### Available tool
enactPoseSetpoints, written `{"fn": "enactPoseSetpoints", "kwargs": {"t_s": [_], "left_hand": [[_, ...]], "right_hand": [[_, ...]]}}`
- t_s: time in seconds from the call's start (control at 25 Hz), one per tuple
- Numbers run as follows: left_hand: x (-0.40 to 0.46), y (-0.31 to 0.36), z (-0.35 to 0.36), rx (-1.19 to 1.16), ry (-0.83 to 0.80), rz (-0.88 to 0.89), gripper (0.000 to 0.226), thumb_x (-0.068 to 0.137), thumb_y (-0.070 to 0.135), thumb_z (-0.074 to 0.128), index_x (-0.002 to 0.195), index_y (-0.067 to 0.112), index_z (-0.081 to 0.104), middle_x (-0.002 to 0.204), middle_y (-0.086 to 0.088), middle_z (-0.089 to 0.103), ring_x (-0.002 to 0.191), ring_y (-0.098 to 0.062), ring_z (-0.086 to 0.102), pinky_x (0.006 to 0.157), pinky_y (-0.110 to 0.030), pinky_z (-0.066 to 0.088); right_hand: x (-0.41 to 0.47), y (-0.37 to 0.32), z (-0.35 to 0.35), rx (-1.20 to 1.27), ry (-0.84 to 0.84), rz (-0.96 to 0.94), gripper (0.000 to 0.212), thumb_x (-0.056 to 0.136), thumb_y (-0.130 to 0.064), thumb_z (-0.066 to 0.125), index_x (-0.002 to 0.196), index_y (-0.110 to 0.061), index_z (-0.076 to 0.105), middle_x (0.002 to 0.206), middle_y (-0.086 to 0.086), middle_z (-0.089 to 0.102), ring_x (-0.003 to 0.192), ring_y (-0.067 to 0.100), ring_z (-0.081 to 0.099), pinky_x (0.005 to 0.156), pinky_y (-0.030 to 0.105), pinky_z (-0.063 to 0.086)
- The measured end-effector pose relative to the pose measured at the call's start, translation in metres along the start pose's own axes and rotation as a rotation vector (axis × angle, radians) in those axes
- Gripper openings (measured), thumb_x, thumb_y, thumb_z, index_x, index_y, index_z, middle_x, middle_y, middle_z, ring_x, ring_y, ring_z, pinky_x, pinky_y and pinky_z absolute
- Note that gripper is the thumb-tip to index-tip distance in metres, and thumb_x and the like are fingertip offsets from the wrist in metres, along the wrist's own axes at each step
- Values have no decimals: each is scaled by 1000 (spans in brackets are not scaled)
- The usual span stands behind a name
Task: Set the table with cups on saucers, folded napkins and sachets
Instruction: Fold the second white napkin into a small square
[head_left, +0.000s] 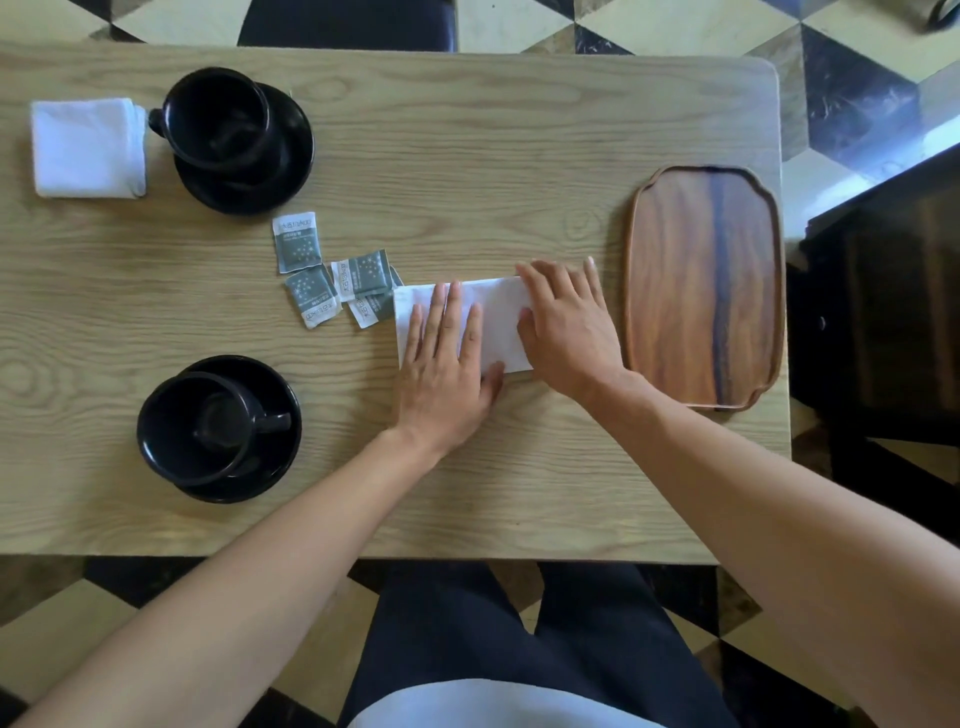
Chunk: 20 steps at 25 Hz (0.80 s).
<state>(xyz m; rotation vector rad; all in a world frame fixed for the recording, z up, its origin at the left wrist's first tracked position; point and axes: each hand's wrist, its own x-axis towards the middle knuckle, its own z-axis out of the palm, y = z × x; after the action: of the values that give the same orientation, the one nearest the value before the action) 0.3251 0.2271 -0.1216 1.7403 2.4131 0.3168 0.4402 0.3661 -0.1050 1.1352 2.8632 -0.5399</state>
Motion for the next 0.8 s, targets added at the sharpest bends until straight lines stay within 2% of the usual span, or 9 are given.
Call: {"fn": "enactPoseSetpoints", "kwargs": {"t_s": [0.08,0.16,0.32,0.4,0.48,0.56,0.64,0.72,0.8], "left_hand": [[-14,1,1,11,46,75,61,94,33,50,141,-6,51,153,-30,39,145,-45,35,118,-61,28],[-20,6,-2,6,20,78,56,94,29,51,139,-5,54,151,-32,41,143,-46,37,116,-62,30],[-26,25,-4,-86,-29,-50,63,88,19,65,144,-5,47,155,-35,32,147,-48,28,120,-60,24],[-29,34,-1,-108,-45,-7,73,86,24,67,148,-4,41,157,-33,29,149,-46,24,120,-59,22],[-32,43,1,-109,-49,31,82,83,32,70,150,-2,37,157,-33,28,149,-46,23,120,-60,22],[-35,51,3,-125,-18,26,84,82,37,72,148,-1,36,156,-34,29,148,-47,26,118,-61,24],[-39,55,3,-153,34,22,81,84,39,71,146,0,38,153,-34,34,146,-48,30,116,-62,28],[-44,53,4,-208,39,43,80,81,35,76,144,-1,43,152,-32,38,144,-47,34,115,-61,30],[-49,47,4,-272,45,61,68,75,20,82,135,0,56,143,-26,49,133,-44,46,111,-55,38]], "right_hand": [[12,-2,-8,-62,11,30,44,96,-20,47,139,-14,53,134,8,54,129,31,46,123,45,16],[21,-2,-17,-135,-56,28,40,94,-23,48,133,-14,56,129,10,54,124,33,46,119,42,22],[35,0,-36,-45,-254,113,41,88,-24,57,125,-7,56,125,20,54,117,41,52,103,44,42],[37,3,-44,27,-308,138,28,86,-22,59,106,-2,63,115,22,54,106,42,58,90,41,50],[33,6,-51,64,-368,177,22,86,-27,61,81,-6,61,97,17,53,99,38,61,80,36,52],[24,11,-58,108,-472,292,27,86,-31,61,72,-9,57,77,10,55,87,33,62,67,30,46],[10,20,-63,314,-548,473,18,80,-26,60,71,-10,57,66,5,56,68,28,59,58,27,44],[-10,29,-65,722,-546,650,8,77,-13,58,85,-15,60,77,8,58,65,23,56,52,27,46],[-31,38,-62,1103,-493,734,37,84,0,59,115,-19,56,94,7,59,69,19,61,51,28,52]]}}
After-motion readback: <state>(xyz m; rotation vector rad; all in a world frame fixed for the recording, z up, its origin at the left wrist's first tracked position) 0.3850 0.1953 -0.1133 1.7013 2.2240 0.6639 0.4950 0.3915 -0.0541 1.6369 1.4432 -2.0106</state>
